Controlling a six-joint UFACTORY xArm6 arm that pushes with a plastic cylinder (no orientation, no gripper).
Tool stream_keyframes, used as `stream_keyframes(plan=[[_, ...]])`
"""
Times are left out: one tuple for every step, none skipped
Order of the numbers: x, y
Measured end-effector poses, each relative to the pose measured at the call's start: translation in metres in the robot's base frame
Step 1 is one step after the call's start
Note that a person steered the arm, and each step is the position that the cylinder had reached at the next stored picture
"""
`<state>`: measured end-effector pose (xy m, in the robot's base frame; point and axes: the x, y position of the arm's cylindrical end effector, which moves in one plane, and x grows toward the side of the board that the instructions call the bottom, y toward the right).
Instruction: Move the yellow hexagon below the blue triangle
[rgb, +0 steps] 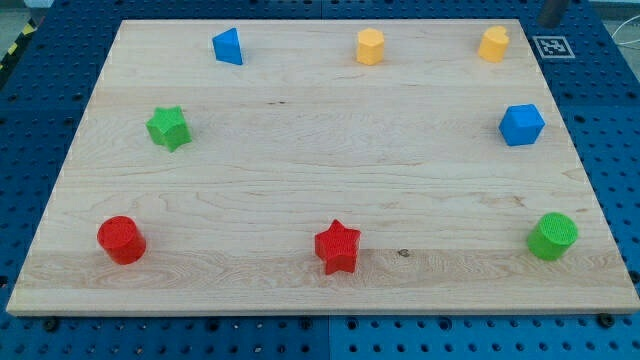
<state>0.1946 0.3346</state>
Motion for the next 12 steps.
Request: stream_keyframes(plan=[[-0.004, -0.018], [-0.003, -0.027], [-0.004, -0.044], [-0.004, -0.059], [-0.003, -0.086], [0.005, -0.090], [0.008, -0.098], [0.008, -0.112], [0.008, -0.121], [-0.002, -0.153], [-0.003, -0.167], [-0.003, -0.182]])
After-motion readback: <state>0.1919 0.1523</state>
